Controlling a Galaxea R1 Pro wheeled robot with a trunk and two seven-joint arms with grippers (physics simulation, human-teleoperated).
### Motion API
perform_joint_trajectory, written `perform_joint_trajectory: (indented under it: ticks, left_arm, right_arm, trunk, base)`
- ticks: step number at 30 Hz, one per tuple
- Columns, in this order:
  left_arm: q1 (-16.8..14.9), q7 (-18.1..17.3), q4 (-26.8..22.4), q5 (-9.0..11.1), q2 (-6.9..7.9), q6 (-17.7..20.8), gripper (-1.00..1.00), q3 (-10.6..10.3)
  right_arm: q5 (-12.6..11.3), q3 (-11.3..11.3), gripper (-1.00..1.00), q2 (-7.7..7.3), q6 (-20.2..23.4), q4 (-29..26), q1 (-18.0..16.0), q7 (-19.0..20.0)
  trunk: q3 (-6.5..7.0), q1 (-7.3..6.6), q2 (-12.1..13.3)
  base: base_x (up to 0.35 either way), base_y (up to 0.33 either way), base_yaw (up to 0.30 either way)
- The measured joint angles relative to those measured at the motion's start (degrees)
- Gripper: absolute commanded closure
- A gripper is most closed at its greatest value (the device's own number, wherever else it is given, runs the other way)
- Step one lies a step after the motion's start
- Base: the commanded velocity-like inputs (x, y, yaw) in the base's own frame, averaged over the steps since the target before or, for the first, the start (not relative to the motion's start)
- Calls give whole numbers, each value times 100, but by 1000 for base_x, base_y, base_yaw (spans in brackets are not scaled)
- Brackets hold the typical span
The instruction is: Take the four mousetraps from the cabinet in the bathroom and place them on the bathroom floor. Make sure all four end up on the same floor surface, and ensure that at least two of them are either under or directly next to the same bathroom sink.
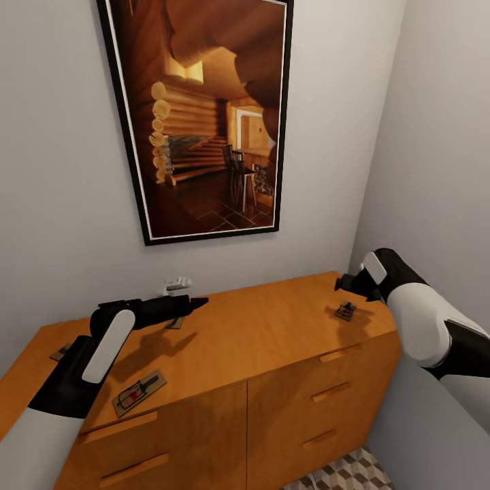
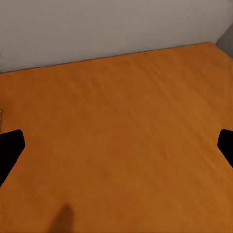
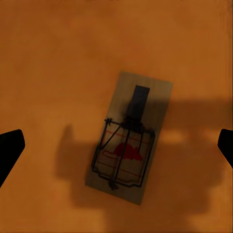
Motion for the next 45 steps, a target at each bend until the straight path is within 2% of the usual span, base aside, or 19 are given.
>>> perform_joint_trajectory:
  ticks: [17,45]
  left_arm:
    - [0,-1,0,6,-3,-12,-100,-1]
    - [0,-1,0,10,-10,-4,-100,-4]
  right_arm:
    - [-2,-24,-100,-142,-421,542,-2,22]
    - [-2,-17,-100,-152,-506,665,-1,19]
  trunk:
    - [0,0,0]
    - [0,0,0]
  base:
    - [0,0,0]
    - [0,0,0]
